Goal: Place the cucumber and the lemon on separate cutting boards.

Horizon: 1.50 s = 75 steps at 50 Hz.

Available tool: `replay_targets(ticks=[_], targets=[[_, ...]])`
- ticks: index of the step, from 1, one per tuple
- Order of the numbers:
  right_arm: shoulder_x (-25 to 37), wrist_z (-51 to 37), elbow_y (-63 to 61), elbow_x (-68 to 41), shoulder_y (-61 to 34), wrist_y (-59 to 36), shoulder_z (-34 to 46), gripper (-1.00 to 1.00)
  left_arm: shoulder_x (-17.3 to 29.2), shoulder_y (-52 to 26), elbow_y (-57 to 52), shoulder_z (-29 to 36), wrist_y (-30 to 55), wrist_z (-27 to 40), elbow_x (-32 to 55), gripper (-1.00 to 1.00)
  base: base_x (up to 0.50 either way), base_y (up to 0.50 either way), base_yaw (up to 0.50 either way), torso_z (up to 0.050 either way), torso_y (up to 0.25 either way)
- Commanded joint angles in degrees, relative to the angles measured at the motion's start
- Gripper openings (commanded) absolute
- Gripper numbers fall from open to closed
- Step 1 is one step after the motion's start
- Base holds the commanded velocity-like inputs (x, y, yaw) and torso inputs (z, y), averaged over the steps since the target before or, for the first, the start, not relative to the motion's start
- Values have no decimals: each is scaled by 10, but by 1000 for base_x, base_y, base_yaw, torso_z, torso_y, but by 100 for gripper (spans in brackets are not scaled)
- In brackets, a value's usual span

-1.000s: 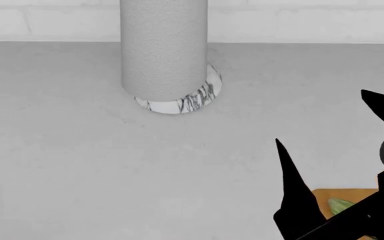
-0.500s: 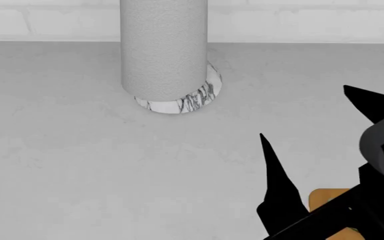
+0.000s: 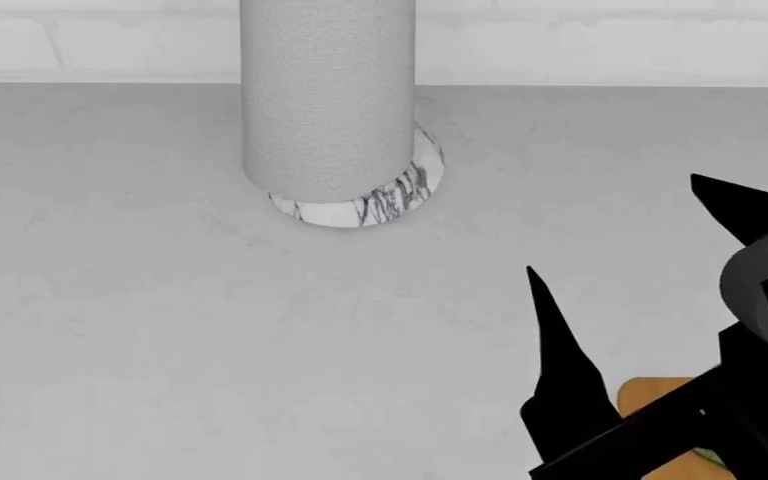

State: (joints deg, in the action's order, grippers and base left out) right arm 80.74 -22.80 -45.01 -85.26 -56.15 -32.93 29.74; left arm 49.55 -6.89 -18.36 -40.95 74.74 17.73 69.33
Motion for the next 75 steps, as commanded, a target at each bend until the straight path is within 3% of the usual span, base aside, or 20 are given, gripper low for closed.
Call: replay_targets(ticks=[1, 2, 23, 38, 42, 48, 55, 62, 67, 75], targets=[[7, 5, 4, 12, 22, 19, 4, 100, -2, 7, 7, 21, 4, 2, 7, -100, 0, 0, 0, 0, -11], [8, 5, 4, 13, 23, 20, 4, 100, -1, 3, 7, 22, 6, 4, 10, 100, 0, 0, 0, 0, 0], [5, 7, 1, 6, 40, 34, 6, 100, 11, -26, -19, -11, 26, 59, 65, 100, 0, 0, 0, 0, 0], [5, 5, 0, -2, 41, 36, 2, 100, 23, -54, -34, -51, 52, 132, 162, 100, 0, 0, 0, 0, 0], [8, 3, -2, -2, 44, 40, 1, 100, 23, -49, -47, -88, 55, 164, 206, 100, 0, 0, 0, 0, 0], [9, 0, 1, -7, 43, 45, -3, 100, 71, -52, -75, -125, 34, 257, 354, 100, 0, 0, 0, 0, 0], [21, -12, 12, -31, 52, 72, -9, 100, 135, -66, -95, -111, -39, 331, 478, 100, 0, 0, 0, 0, 0], [57, -37, 34, -77, 74, 135, -13, 100, 182, -103, -125, -80, -119, 337, 559, 100, 0, 0, 0, 0, 0], [81, -48, 43, -100, 74, 169, -20, 100, 213, -122, -133, -96, -154, 347, 613, 100, 0, 0, 0, 0, 0], [92, -53, 50, -119, 65, 170, -36, 100, 272, -143, -168, -97, -208, 350, 684, 100, 0, 0, 0, 0, 0]])
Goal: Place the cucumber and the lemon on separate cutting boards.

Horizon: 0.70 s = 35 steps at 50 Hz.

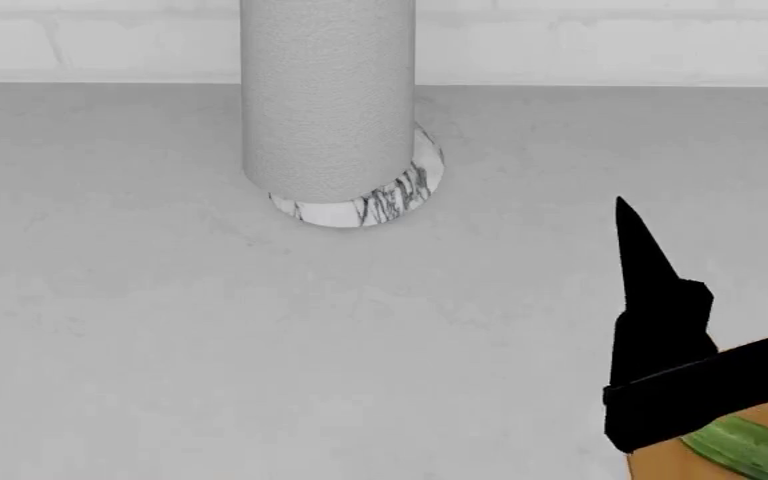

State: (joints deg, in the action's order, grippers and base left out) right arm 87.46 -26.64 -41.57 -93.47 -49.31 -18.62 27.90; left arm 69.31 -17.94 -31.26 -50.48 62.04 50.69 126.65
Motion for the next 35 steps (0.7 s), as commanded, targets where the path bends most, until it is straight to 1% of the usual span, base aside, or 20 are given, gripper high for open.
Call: replay_targets(ticks=[1, 5, 10, 13, 15, 18, 22, 25, 30, 35], targets=[[25, -15, 16, -40, -7, 25, -21, 100, 76, -34, -42, -2, -92, 25, 118, 100, 0, 0, 0, 0, 0], [25, -28, 14, -54, -15, 21, -32, 100, 85, -44, -51, -15, -100, 32, 140, 100, 0, 0, 0, 0, 0], [25, -24, 37, -54, -16, 18, -37, 100, 97, -48, -63, -4, -135, 26, 150, 100, 0, 0, 0, 0, 0], [25, -30, 43, -59, -30, -2, -53, 100, 114, -51, -72, 9, -160, 11, 143, 100, 0, 0, 0, 0, 0], [25, -41, 47, -69, -42, -16, -66, 100, 136, -52, -78, 26, -196, -17, 127, 100, 0, 0, 0, 0, 0], [25, -57, 52, -81, -54, -34, -80, 100, 142, -52, -82, 36, -221, -33, 119, 100, 0, 0, 0, 0, 0], [25, -63, 62, -98, -77, -71, -106, 100, 143, -55, -76, 37, -228, -44, 125, 100, 0, 0, 0, 0, 0], [25, -59, 77, -103, -95, -98, -127, 100, 148, -67, -73, 23, -232, -38, 150, 100, 0, 0, 0, 0, 0], [25, -52, 93, -101, -108, -118, -146, 100, 150, -78, -64, 9, -228, -30, 168, 100, 0, 0, 0, 0, 0], [25, -46, 92, -102, -111, -124, -156, 100, 170, -80, -60, 12, -237, -42, 163, 100, 0, 0, 0, 0, 0]])
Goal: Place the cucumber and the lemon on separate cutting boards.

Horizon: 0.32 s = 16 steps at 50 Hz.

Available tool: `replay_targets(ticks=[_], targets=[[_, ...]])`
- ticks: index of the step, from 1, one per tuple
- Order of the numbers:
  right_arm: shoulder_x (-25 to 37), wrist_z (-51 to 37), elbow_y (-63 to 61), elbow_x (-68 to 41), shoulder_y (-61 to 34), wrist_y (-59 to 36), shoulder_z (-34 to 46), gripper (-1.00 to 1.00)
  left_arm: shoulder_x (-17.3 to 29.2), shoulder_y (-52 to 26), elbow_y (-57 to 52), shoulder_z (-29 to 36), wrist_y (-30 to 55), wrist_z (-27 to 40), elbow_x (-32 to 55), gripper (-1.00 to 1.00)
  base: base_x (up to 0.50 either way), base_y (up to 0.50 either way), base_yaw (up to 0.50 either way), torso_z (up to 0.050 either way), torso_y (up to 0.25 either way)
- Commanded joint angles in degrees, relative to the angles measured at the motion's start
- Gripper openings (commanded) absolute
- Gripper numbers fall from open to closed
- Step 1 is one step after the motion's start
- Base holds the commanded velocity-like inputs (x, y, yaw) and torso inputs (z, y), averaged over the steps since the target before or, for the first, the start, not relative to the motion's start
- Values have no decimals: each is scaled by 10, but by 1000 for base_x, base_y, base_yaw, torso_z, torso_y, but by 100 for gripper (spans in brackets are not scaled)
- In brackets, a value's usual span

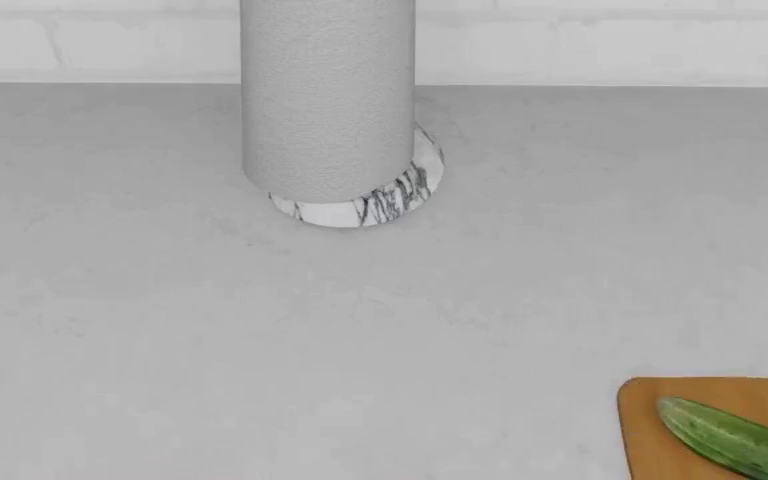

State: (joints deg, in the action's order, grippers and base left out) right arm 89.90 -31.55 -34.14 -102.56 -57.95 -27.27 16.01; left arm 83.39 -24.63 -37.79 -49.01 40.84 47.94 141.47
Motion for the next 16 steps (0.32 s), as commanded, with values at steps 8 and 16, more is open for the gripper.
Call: replay_targets(ticks=[8, 16], targets=[[-1, 14, 5, 5, 13, 10, -18, 100, 57, -14, 14, 1, -28, -16, 16, 100, 0, 0, 0, 0, 0], [0, 12, 15, 5, 21, 22, -21, 100, 66, -44, 38, -27, 12, 14, 51, 100, 0, 0, 0, 0, 0]])
